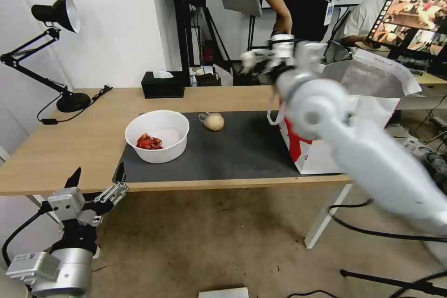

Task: Pick up the trash from the table and place it into the takeout bag.

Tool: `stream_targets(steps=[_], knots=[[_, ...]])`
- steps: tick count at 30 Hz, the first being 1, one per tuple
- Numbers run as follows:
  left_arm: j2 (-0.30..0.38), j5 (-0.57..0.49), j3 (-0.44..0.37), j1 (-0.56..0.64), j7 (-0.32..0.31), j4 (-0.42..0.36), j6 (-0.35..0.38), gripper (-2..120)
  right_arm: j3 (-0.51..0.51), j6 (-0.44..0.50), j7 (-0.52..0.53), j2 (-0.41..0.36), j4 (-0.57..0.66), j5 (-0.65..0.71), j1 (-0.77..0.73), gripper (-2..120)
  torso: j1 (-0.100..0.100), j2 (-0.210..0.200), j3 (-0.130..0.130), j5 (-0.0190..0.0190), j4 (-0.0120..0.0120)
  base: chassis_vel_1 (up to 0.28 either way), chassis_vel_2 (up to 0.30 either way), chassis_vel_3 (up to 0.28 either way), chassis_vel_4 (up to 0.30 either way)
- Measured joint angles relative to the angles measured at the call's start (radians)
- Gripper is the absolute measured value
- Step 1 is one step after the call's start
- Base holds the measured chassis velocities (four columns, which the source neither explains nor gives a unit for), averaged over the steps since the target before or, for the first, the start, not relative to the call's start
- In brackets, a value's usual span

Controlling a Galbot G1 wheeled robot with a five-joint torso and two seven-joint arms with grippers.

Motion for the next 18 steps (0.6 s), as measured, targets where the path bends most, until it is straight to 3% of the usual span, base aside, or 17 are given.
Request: stream_targets(steps=[4,5,9,11,18], knots=[[0.000,-0.002,0.013,-0.005,-0.001,0.000,0.000,100,0.092,-0.014,0.038,-0.117,0.009,0.019,-0.090,0,0.000,0.000,0.000,0.0000,0.0000,0.000,0.000,0.000,0.000],[0.000,-0.002,0.015,-0.005,-0.001,0.000,0.000,100,0.109,-0.018,0.063,-0.129,0.017,0.045,-0.109,6,0.000,0.000,0.000,-0.0002,0.0000,0.000,0.000,0.000,0.000],[0.000,-0.002,0.016,-0.006,0.000,0.000,0.001,100,0.138,-0.020,0.110,-0.136,0.031,0.112,-0.130,14,0.000,0.000,0.000,-0.0002,0.0002,0.000,0.000,0.000,0.000],[0.000,-0.002,0.015,-0.005,0.000,0.000,0.001,100,0.162,-0.019,0.152,-0.133,0.039,0.171,-0.136,25,0.000,0.000,0.000,-0.0006,0.0006,0.000,0.000,0.000,0.000],[-0.009,-0.001,0.015,-0.003,0.002,0.000,0.001,100,0.179,0.015,0.113,-0.142,0.080,0.160,-0.163,51,0.000,0.000,0.000,-0.0005,0.0006,0.000,0.000,0.000,0.000]])
